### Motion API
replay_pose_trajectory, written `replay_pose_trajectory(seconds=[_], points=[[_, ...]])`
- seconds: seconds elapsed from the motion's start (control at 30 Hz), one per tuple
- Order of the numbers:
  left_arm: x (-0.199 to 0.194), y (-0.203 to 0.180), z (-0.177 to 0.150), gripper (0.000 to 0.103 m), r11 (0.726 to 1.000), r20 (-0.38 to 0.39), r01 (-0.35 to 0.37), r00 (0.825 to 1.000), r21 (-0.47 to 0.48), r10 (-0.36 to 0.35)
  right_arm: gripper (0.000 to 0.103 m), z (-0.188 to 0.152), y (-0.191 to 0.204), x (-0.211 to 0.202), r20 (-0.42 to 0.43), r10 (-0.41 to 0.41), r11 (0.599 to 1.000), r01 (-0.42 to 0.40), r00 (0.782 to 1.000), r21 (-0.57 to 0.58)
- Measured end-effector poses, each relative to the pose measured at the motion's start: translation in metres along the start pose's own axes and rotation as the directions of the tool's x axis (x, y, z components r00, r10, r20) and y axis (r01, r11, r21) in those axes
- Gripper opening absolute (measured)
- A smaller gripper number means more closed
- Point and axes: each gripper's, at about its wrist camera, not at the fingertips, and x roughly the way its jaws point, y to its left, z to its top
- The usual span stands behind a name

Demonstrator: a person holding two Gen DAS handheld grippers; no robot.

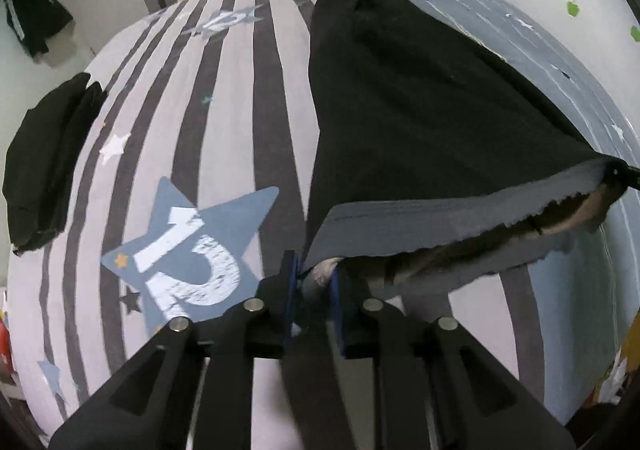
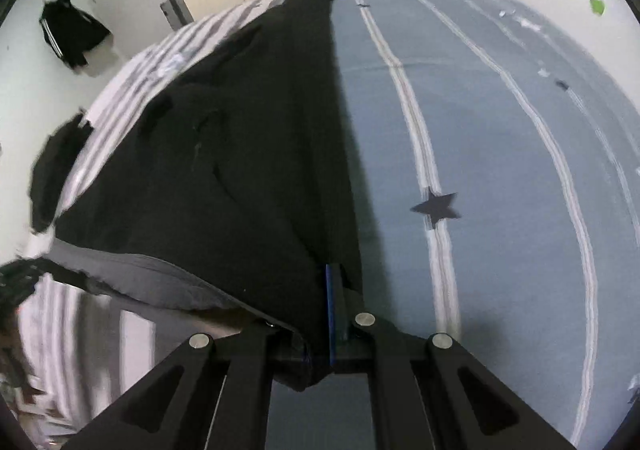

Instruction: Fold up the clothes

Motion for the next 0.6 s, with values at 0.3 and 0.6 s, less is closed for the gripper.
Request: replay_pose_trajectory(seconds=[0.3,0.6], points=[[0.059,-0.011,0.000,0.034,0.993,-0.073,-0.111,0.991,0.034,0.113,0.014,-0.007,0.012,0.037,-0.056,-0.089,0.992,0.084,0.994,-0.092],[0.077,0.011,0.021,0.010,0.998,-0.031,-0.026,0.999,-0.061,0.024,0.034,-0.025,-0.004,0.063,-0.067,-0.173,0.984,0.169,0.983,-0.057]])
